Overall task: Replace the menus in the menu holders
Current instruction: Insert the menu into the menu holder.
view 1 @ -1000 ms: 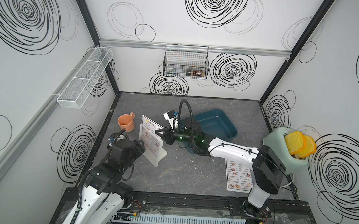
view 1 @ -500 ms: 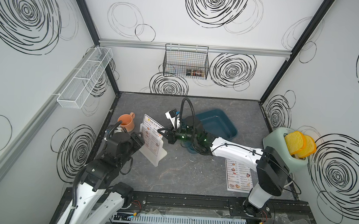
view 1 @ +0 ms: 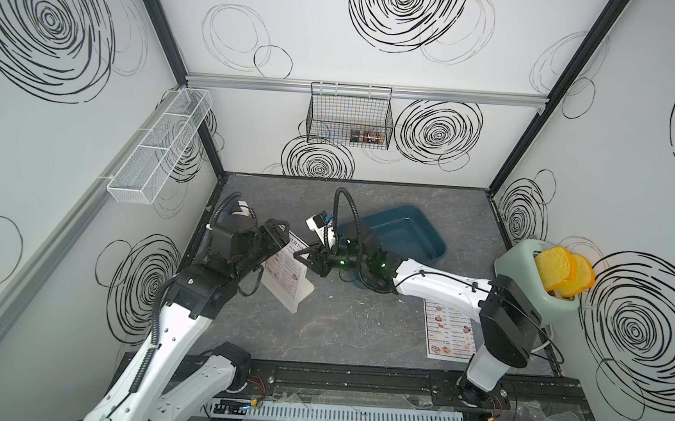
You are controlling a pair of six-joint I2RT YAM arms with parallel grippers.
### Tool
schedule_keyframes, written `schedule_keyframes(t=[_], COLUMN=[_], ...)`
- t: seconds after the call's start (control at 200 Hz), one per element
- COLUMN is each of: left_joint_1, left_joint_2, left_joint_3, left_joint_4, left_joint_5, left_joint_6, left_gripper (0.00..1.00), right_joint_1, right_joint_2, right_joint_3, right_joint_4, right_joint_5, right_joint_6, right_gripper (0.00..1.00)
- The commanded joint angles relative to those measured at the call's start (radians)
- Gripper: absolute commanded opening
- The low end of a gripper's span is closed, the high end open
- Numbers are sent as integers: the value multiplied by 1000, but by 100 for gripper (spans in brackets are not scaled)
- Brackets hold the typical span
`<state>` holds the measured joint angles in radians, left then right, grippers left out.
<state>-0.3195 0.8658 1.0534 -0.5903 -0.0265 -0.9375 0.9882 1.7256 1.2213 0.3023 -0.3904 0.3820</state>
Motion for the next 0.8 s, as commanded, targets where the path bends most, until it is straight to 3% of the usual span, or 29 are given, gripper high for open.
schedule_keyframes(t=[0.0,0.18,0.435,0.635,0.796], left_joint_1=[12,18,33,36,37], left_joint_2=[44,139,213,303,307], left_joint_3=[30,64,92,186,198], left_joint_4=[124,145,116,-79,-138], left_joint_5=[88,152,166,111,64], left_joint_6=[7,17,30,64,90], left_gripper=[63,49,37,36,37], right_joint_1=[-2,-2,-2,8,14], right_joint_2=[-25,-33,-38,-48,-47], right_joint_3=[21,21,12,13,17], right_joint_4=[-8,-11,-7,-23,-37], right_joint_5=[-6,-6,-3,23,38], right_joint_6=[-26,-41,-53,-90,-115], right_gripper=[27,28,28,28,29])
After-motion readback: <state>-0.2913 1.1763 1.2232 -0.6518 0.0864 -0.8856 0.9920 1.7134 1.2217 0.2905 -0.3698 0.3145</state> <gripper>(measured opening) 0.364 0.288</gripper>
